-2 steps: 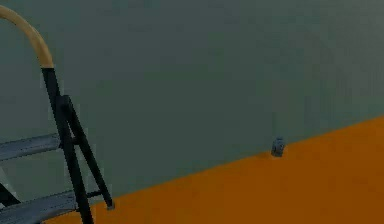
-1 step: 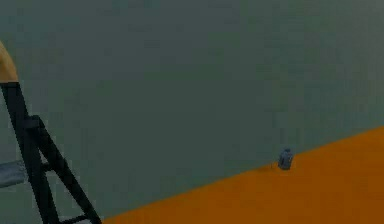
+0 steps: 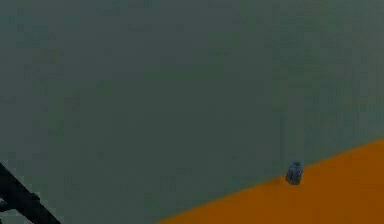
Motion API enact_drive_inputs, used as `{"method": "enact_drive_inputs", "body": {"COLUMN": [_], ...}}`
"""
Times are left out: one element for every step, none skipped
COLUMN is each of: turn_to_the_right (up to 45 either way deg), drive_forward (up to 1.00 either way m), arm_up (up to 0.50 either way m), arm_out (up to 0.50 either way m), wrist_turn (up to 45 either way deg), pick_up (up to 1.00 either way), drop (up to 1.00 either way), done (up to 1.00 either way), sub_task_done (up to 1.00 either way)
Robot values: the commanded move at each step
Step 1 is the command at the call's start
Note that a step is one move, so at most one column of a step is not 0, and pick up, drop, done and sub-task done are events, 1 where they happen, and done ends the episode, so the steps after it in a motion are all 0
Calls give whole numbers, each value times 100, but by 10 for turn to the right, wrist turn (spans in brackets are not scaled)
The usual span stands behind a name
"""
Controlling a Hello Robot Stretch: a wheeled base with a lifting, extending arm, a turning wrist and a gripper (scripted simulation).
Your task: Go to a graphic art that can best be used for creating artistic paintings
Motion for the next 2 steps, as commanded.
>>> {"method": "enact_drive_inputs", "body": {"turn_to_the_right": [450, 90], "drive_forward": [0, 0], "arm_up": [0, 0], "arm_out": [0, 0], "wrist_turn": [0, 0], "pick_up": [0, 0], "drop": [0, 0], "done": [0, 0], "sub_task_done": [0, 0]}}
